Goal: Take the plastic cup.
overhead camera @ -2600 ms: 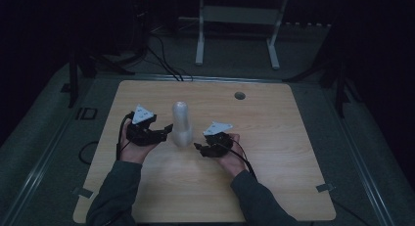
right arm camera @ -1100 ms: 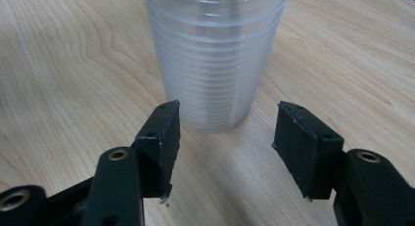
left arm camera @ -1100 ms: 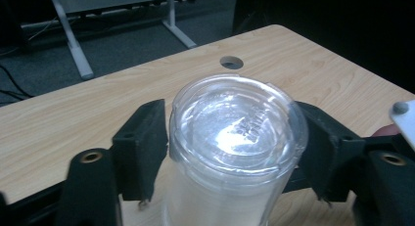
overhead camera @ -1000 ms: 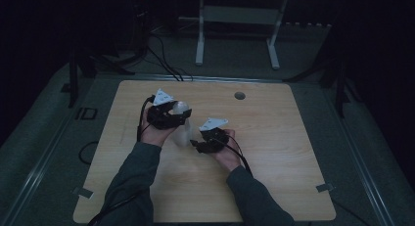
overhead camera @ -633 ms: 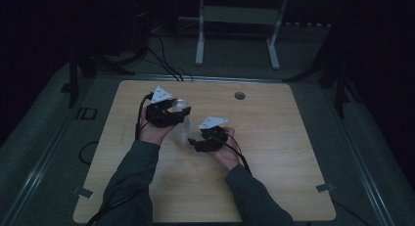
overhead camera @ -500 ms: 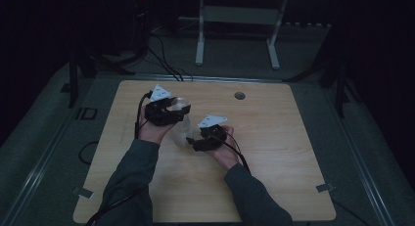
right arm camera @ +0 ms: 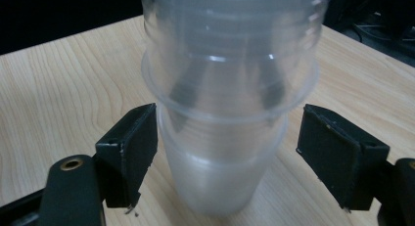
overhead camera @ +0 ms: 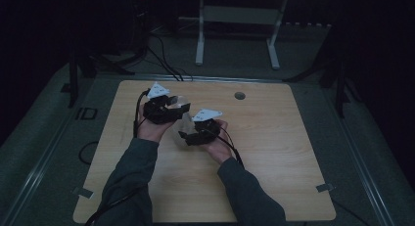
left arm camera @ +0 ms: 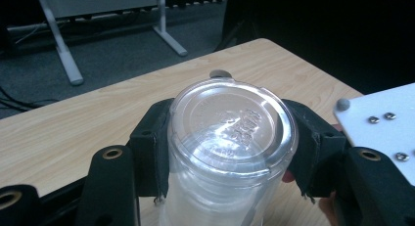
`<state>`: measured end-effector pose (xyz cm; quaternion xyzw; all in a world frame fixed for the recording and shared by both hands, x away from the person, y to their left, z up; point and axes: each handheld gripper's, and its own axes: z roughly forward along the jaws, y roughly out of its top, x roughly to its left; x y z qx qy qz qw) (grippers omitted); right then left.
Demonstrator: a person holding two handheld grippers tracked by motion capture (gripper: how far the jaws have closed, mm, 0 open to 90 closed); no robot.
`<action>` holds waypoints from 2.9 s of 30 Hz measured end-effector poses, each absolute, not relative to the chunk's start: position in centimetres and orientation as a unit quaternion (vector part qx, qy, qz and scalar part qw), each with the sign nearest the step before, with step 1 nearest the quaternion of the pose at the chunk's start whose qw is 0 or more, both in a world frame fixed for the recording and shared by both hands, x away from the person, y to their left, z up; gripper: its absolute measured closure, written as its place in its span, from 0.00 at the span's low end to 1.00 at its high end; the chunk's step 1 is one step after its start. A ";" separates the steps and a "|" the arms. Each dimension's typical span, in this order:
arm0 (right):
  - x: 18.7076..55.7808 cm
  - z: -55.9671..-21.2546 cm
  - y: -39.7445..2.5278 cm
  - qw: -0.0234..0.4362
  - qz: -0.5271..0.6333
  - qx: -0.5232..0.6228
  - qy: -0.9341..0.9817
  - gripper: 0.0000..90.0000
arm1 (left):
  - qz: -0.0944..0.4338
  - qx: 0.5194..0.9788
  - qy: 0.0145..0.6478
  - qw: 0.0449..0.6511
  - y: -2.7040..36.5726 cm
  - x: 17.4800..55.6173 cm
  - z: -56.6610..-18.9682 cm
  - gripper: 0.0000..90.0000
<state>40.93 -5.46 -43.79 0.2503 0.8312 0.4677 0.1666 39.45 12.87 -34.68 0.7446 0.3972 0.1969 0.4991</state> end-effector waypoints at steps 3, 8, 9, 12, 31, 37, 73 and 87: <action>41.1 -43.7 -5.2 0.167 0.475 0.246 0.828 0.25 | 0.196 0.744 0.398 0.500 12.9 39.5 -34.6 0.47; 41.3 -43.9 -5.0 0.168 0.481 0.245 0.825 0.28 | 0.197 0.744 0.397 0.500 12.9 39.4 -34.3 0.47; 41.3 -43.9 -5.0 0.168 0.482 0.245 0.824 0.28 | 0.197 0.744 0.397 0.501 12.9 39.4 -34.2 0.47; 41.2 -43.9 -4.9 0.171 0.483 0.245 0.823 0.30 | 0.198 0.743 0.397 0.501 13.0 39.4 -34.0 0.47; 41.0 -43.7 -5.2 0.169 0.483 0.246 0.823 0.35 | 0.203 0.731 0.393 0.519 13.6 38.9 -31.6 0.47; 41.0 -43.7 -5.4 0.170 0.481 0.244 0.825 0.34 | 0.205 0.731 0.388 0.523 13.7 38.7 -30.6 0.47; 39.4 -42.3 -8.6 0.190 0.476 0.238 0.825 0.32 | 0.191 0.718 0.364 0.562 14.8 36.4 -27.4 0.47; 38.6 -42.3 -9.2 0.195 0.469 0.229 0.830 0.32 | 0.191 0.718 0.360 0.565 15.5 35.3 -27.6 0.47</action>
